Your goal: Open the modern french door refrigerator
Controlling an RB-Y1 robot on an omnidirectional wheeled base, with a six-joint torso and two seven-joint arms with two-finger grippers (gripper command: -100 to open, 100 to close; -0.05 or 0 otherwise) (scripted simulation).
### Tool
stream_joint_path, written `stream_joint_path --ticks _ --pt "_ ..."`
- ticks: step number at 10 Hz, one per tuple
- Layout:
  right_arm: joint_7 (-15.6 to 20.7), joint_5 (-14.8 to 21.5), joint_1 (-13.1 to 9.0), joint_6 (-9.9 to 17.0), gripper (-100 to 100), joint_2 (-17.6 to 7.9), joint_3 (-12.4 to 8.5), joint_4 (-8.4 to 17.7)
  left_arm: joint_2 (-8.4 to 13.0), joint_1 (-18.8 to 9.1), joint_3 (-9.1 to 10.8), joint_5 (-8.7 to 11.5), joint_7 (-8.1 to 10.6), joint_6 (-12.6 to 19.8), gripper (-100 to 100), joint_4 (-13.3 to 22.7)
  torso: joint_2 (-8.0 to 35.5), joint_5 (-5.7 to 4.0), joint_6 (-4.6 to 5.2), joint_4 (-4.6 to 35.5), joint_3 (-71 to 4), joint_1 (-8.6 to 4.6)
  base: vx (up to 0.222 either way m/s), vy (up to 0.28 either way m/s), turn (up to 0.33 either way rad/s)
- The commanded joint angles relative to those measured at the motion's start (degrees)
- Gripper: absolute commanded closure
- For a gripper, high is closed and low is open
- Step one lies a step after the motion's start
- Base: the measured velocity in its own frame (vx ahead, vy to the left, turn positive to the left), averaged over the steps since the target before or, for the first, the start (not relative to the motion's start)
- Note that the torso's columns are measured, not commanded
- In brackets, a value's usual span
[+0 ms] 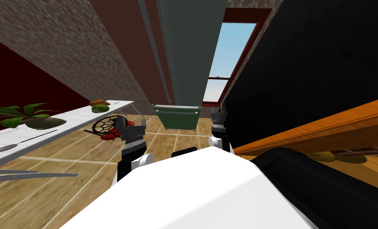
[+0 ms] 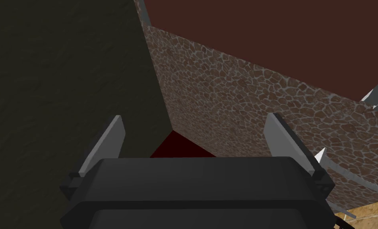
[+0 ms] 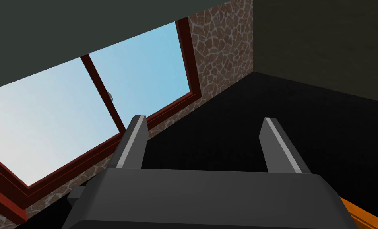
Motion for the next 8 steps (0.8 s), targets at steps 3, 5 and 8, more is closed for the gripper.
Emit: stream_joint_path --ticks 3,5,8 --pt "0.0 0.0 0.0 0.0 0 0.0 0.0 -0.01 0.0 0.0 0.0 0.0 0.0 0.0 0 -0.01 10.03 0.0 0.0 10.06 -20.14 0.0 0.0 0.0 0.0" --pt "0.0 0.0 0.0 0.0 0 0.0 0.0 -0.01 0.0 0.0 0.0 0.0 0.0 0.0 0 -0.01 18.45 0.0 0.0 18.46 -36.92 0.0 0.0 0.0 0.0" --pt "0.0 0.0 0.0 -0.01 0 0.0 0.0 -0.02 0.0 0.0 0.0 0.0 0.0 -0.01 0 -0.02 31.16 0.0 0.0 31.14 -62.27 0.0 0.0 0.0 0.0"
